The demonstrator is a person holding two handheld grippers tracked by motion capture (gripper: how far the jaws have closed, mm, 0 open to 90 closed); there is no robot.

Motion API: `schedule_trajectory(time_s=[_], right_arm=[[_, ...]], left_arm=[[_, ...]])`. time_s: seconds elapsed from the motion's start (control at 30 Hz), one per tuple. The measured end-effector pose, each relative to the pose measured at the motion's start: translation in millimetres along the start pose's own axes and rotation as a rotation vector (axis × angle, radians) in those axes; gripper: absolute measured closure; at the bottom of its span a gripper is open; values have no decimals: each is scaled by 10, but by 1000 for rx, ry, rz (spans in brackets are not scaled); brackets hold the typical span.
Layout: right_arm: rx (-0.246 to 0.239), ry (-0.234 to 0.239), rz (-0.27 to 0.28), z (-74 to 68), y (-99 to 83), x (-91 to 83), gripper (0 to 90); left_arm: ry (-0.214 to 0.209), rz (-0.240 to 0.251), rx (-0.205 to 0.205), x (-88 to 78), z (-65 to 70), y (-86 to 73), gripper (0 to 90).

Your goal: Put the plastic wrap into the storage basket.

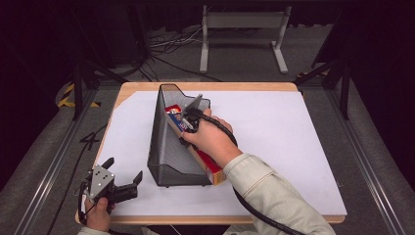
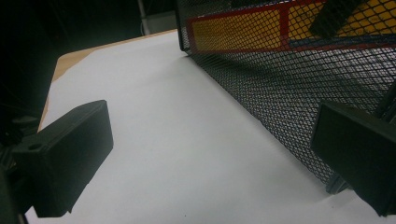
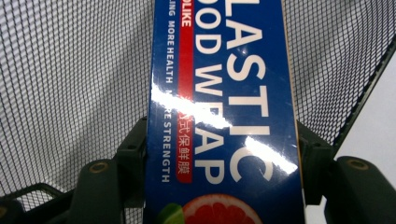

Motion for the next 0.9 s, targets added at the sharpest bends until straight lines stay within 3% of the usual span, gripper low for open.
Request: schedule_trajectory(time_s=[0.6,0.77,0.9], right_arm=[[20,6,24,46,37,7,338],[30,36,59,61,30,-28,303],[4,28,103,41,31,-132,264]], left_arm=[[-4,-3,8,20,9,12,1],[-9,-5,6,36,10,13,0],[-7,-2,6,32,8,20,0]])
Point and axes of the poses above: each handheld gripper's, and its own axes: x roughly forward along the jaws, y roughly out of its top, z roughly to its right, the point moved 7 cm from there along x, roughly forward along the jaws, and after that the axes turned 8 degrees about -z, right-handed, at the moved point
